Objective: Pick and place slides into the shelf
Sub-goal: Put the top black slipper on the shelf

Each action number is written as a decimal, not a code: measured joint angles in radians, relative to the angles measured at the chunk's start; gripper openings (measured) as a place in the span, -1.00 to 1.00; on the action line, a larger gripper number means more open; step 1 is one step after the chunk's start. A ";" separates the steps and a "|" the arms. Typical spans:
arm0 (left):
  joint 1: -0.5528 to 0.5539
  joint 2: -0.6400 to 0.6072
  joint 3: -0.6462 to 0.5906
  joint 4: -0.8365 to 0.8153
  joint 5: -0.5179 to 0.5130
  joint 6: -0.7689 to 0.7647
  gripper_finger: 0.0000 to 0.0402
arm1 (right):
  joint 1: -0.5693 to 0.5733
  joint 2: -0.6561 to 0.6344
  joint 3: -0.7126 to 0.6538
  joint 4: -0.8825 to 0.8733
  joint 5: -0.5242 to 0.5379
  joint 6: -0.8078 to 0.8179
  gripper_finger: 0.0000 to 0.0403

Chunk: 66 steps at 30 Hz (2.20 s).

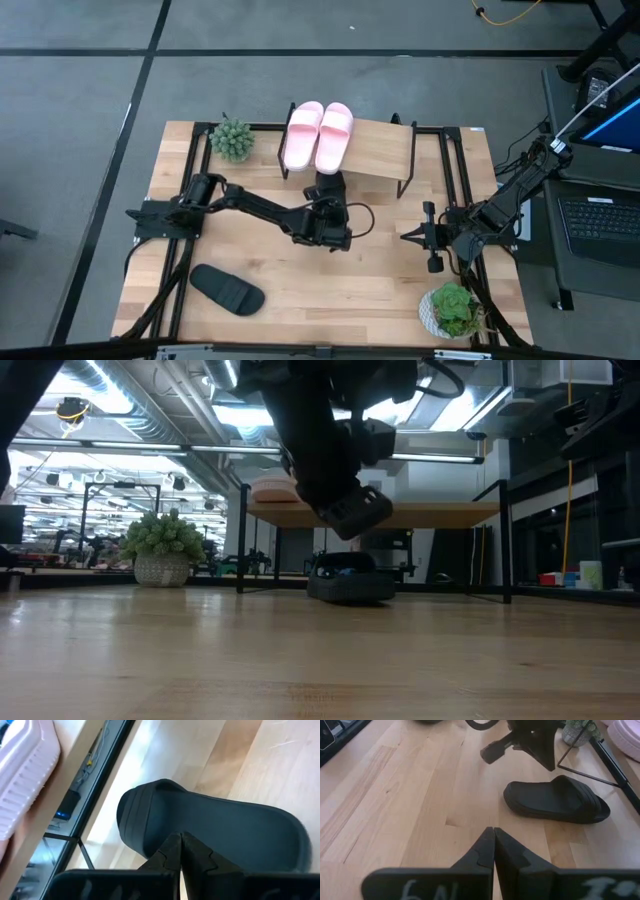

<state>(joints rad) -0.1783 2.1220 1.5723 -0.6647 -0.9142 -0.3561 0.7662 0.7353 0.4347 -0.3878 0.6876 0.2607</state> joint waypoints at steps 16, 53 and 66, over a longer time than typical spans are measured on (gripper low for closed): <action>0.069 0.000 0.000 0.000 0.016 0.036 -0.50 | 0.000 0.000 0.000 -0.061 0.000 0.049 -0.95; 0.146 0.000 -0.157 0.258 0.018 0.236 -0.19 | 0.000 0.000 0.000 -0.060 0.000 0.047 -0.95; 0.156 0.000 -0.157 0.281 0.036 0.228 -0.27 | 0.000 0.000 0.000 -0.060 0.000 0.045 -0.95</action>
<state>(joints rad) -0.0219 2.1220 1.4151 -0.3836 -0.8787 -0.1284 0.7665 0.7357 0.4347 -0.4480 0.6880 0.3061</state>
